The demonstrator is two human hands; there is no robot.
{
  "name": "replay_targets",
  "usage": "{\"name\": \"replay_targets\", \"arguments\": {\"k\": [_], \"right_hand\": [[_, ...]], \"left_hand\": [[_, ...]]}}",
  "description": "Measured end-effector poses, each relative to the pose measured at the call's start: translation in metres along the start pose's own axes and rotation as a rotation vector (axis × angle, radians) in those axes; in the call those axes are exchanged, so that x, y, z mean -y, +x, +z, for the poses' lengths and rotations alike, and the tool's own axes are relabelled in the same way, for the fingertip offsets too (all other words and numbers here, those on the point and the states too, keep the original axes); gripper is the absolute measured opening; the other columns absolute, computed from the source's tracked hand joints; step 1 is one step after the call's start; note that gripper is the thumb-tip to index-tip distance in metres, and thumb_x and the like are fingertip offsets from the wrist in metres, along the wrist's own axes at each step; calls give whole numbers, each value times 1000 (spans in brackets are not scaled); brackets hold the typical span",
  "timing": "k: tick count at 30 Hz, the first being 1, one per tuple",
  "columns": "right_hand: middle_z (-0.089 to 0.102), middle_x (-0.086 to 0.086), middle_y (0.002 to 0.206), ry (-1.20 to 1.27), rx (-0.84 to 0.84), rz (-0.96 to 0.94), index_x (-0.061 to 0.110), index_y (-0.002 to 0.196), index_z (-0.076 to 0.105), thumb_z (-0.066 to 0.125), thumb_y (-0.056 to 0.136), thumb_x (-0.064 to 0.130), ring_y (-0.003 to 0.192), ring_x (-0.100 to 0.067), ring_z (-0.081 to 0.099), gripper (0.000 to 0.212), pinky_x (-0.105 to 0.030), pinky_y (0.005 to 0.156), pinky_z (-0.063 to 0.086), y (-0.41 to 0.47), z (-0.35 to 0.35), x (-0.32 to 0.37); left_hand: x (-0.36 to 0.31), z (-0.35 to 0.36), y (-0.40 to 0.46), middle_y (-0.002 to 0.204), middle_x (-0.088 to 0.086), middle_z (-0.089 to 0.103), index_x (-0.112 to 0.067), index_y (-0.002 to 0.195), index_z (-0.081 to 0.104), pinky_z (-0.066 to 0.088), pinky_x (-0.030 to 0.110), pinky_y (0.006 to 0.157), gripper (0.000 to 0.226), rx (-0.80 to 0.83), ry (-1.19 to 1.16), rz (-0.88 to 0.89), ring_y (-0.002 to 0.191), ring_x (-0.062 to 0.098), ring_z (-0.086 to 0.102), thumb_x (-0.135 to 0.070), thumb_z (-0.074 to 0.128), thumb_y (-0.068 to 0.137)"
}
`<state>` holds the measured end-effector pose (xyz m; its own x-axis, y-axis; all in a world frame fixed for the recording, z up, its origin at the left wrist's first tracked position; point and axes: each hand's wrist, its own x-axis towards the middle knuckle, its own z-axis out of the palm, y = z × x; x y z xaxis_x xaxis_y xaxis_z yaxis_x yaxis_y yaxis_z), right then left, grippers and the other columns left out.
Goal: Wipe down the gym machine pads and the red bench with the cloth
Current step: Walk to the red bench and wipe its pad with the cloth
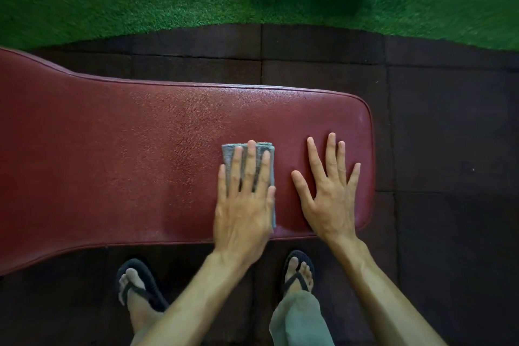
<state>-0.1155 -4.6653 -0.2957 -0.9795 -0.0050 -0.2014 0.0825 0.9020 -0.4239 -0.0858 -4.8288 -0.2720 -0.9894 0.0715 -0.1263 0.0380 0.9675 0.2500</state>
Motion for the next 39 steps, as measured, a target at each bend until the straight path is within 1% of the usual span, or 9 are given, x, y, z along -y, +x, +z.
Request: {"name": "replay_targets", "arguments": {"k": [4, 13, 17, 20, 23, 26, 31, 34, 39], "right_hand": [[-1, 4, 170, 190, -6, 0, 33, 159, 14, 29, 101, 55, 156, -13, -9, 64, -58, 125, 3, -8, -10, 4], [-1, -10, 169, 40, -82, -42, 17, 160, 11, 27, 105, 45, 156, -27, -6, 64, -54, 125, 6, -21, 44, 112], [3, -10, 169, -99, -32, -72, 19, 160, 13, 17, 104, 53, 157, -26, 0, 66, -53, 124, 6, -49, 31, 42], [-3, -10, 168, -89, -55, 164, 16, 160, 10, 15, 102, 54, 156, -28, -2, 70, -62, 122, 10, -21, -1, -23], [-5, -15, 168, -14, -118, 303, 16, 161, 4, 17, 99, 56, 155, -34, -4, 75, -65, 121, 11, 50, -19, -26], [0, -15, 168, -37, -143, 140, 20, 161, 12, 23, 96, 65, 155, -37, -2, 80, -62, 123, 4, 86, -6, 34], [-7, -12, 169, -110, 61, -277, 19, 161, 6, 31, 102, 57, 156, -31, -9, 74, -53, 126, 7, -8, 17, 61], [-5, -9, 169, -172, 82, -266, 22, 161, 6, 30, 102, 57, 156, -28, -7, 72, -55, 125, 11, -30, 11, 25], [-6, -12, 169, -175, -5, -177, 23, 160, 5, 33, 101, 59, 156, -29, -9, 75, -58, 123, -8, -37, 14, 40]], "left_hand": [[14, -20, 25, 168, 5, -7, -16, 159, 2, -1, 42, 127, 62, -49, -281, 56, 156, 20, -7, -29, 28, 104], [90, -25, 37, 168, 8, 8, -18, 158, 19, 6, 50, 126, 57, -109, 97, -75, 156, 25, 4, -34, 25, 104], [89, -26, 36, 168, 7, 8, -19, 158, 20, 7, 51, 126, 57, -124, 52, -82, 156, 24, 4, -33, 26, 103], [85, -25, 38, 168, 7, 8, -19, 158, 20, 6, 50, 126, 57, -131, 57, -100, 156, 24, 4, -33, 27, 103], [85, -24, 39, 168, 7, 9, -19, 158, 20, 8, 51, 126, 58, -134, 99, -105, 156, 25, 5, -34, 27, 103], [86, -22, 39, 167, 8, 10, -19, 158, 20, 8, 51, 125, 58, -148, 112, -100, 155, 26, 6, -34, 27, 103], [87, -22, 38, 168, 6, 9, -21, 158, 19, 7, 49, 126, 57, -149, 100, -95, 156, 24, 5, -35, 27, 103], [87, -21, 38, 168, 6, 8, -22, 158, 18, 7, 48, 126, 57, -155, 120, -103, 156, 24, 5, -35, 28, 103], [87, -20, 38, 168, 6, 8, -23, 159, 17, 7, 48, 126, 57, -159, 118, -96, 156, 24, 5, -35, 28, 104]]}}
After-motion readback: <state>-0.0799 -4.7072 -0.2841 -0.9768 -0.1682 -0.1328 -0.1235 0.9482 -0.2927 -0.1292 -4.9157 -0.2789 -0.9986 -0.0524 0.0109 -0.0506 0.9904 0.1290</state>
